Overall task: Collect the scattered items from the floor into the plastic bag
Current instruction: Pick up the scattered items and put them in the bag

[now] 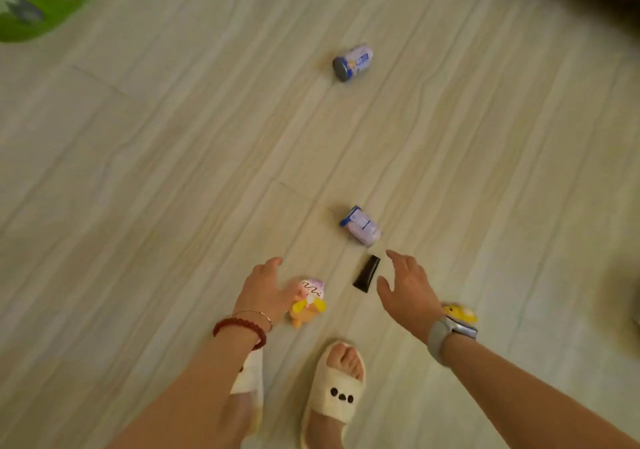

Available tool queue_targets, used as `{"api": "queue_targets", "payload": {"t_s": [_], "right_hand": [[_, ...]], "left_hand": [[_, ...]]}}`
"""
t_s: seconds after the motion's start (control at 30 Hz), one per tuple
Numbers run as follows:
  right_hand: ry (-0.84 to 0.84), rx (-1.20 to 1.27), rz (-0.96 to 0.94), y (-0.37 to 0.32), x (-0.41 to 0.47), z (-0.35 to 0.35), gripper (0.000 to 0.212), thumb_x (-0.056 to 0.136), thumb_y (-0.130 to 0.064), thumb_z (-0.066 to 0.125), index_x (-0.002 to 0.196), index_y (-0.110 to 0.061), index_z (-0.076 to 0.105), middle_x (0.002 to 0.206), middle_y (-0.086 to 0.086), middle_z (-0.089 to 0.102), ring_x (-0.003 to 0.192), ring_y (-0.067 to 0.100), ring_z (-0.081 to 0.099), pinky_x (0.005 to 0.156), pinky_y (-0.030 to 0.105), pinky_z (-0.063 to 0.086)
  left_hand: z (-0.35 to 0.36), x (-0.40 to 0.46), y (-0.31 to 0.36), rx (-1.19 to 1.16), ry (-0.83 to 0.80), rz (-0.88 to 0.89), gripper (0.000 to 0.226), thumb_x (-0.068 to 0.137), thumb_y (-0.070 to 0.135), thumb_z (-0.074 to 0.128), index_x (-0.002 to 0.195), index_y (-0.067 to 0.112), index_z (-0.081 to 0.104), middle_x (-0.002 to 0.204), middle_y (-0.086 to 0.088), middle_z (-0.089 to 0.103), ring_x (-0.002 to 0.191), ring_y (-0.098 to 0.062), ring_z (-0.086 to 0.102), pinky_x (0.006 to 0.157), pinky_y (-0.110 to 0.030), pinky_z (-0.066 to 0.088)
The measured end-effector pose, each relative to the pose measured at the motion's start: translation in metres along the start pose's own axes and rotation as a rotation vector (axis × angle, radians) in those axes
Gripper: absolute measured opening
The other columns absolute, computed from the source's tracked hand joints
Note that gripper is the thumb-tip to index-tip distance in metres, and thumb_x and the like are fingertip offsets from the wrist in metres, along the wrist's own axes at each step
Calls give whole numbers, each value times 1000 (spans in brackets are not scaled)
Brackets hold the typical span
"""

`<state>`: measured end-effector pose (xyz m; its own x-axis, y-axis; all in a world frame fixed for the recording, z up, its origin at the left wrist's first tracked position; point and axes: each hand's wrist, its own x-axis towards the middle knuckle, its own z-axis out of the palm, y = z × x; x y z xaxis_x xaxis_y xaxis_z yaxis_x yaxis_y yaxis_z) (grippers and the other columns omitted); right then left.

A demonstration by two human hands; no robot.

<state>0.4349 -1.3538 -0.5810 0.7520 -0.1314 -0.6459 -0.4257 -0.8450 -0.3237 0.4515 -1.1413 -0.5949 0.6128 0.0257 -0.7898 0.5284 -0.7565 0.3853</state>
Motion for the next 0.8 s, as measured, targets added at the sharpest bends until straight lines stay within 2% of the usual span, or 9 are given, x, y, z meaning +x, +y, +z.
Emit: {"api": "queue_targets", "payload": {"t_s": [0.1, 0.17, 0.23, 0.33, 0.4, 0.47, 0.6, 0.7, 0.8], "right_hand": [[57, -155, -47, 22, 85, 61, 61, 88, -28, 50, 141, -13, 23, 144, 10, 31, 131, 30, 31, 102, 41, 34], [156, -195, -39, 34, 131, 93, 71, 84, -35, 54, 143, -16, 18, 148, 8, 24, 135, 28, 25, 108, 46, 26], [233, -180, -7, 43, 166, 118, 78, 81, -38, 57, 144, -20, 13, 150, 8, 20, 138, 28, 20, 110, 53, 19], [311, -132, 22, 51, 198, 135, 75, 81, -32, 57, 142, -19, 17, 139, 12, 35, 126, 33, 36, 102, 49, 30], [320, -34, 53, 53, 203, 137, 70, 79, -27, 59, 138, -12, 24, 125, 15, 44, 113, 35, 44, 92, 43, 38], [287, 122, 82, 53, 194, 137, 67, 80, -28, 60, 134, -6, 28, 120, 19, 47, 109, 37, 45, 90, 40, 37], [229, 409, 202, 54, 141, 115, 69, 80, -31, 62, 134, -6, 28, 122, 19, 46, 113, 35, 43, 96, 38, 35], [229, 581, 273, 55, 82, 76, 67, 75, -36, 65, 129, -9, 36, 116, 16, 51, 106, 34, 50, 96, 42, 43], [269, 771, 323, 54, 17, 27, 59, 62, -51, 60, 109, -18, 46, 97, 12, 61, 89, 32, 59, 79, 48, 53]], "left_hand": [[60, 81, -29, 104, -88, 39, 71, 79, 51, 46, 138, 14, 31, 139, -15, 38, 127, -31, 37, 105, -33, 31], [100, 116, -47, 234, -129, 98, 74, 83, 50, 54, 141, 16, 23, 144, -10, 32, 130, -29, 30, 104, -34, 30], [130, 135, -63, 402, -136, 129, 89, 77, 52, 60, 144, 17, 11, 145, -5, 26, 131, -27, 25, 102, -37, 33], [150, 148, -81, 539, -125, 136, 94, 73, 46, 64, 143, 15, 9, 135, -10, 31, 124, -29, 31, 98, -38, 38], [149, 151, -86, 426, -155, 128, 86, 68, 41, 73, 135, 12, 28, 123, -10, 35, 116, -29, 41, 95, -33, 40], [141, 150, -84, 262, -135, 100, 69, 66, 28, 77, 123, 9, 42, 115, -9, 37, 104, -29, 52, 85, -26, 41], [102, 129, -49, -129, 4, 35, 42, 69, 7, 74, 97, 18, 45, 110, -15, 58, 82, -27, 58, 67, -32, 45], [64, 97, -3, -216, 29, 91, 55, 65, 21, 81, 108, 20, 46, 97, -2, 60, 84, -20, 57, 73, -26, 41], [26, 47, 57, -320, 8, 172, 76, 46, 35, 83, 108, 25, 40, 98, -1, 61, 87, -19, 58, 77, -28, 44]]}}
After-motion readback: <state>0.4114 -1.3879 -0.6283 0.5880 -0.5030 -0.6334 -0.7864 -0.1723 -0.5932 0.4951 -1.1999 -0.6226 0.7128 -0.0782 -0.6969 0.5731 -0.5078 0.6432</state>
